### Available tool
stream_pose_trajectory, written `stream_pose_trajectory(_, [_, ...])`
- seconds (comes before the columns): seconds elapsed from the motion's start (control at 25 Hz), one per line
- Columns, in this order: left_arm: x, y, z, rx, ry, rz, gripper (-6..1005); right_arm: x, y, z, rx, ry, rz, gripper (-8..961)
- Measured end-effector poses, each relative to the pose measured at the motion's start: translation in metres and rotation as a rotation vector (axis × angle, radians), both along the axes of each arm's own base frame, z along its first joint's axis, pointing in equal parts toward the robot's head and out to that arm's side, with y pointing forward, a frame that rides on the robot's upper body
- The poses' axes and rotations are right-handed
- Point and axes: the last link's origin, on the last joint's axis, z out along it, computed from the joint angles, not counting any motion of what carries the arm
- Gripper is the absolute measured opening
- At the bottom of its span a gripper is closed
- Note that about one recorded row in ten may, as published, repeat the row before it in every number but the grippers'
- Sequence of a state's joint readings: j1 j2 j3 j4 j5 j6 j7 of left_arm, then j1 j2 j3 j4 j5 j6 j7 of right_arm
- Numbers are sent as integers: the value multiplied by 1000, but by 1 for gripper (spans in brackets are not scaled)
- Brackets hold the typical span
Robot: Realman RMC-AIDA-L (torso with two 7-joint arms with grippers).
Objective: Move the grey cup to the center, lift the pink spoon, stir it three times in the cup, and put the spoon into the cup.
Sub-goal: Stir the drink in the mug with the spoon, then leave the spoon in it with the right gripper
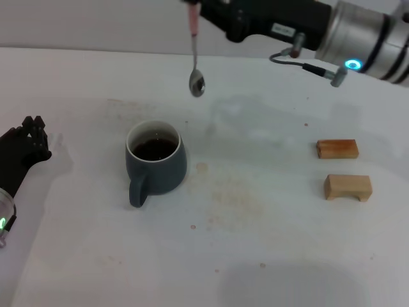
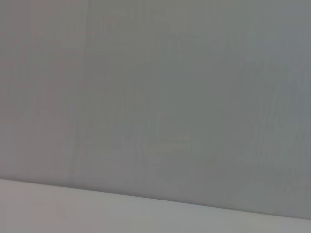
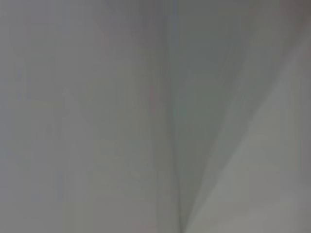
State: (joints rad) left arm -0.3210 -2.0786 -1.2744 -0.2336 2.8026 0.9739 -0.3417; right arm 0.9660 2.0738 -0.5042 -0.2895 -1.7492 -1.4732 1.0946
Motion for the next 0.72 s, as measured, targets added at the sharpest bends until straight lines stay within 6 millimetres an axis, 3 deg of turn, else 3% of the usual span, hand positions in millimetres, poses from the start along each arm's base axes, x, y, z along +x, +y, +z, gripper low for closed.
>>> stream_pose_trajectory(0.36, [2, -1, 1, 6, -2, -13, 133, -18, -2, -25, -111, -149, 39, 123])
stream_pose_trajectory(0.72, [4, -1, -1, -4, -7, -26, 133, -16, -9, -42, -133, -171, 47, 123])
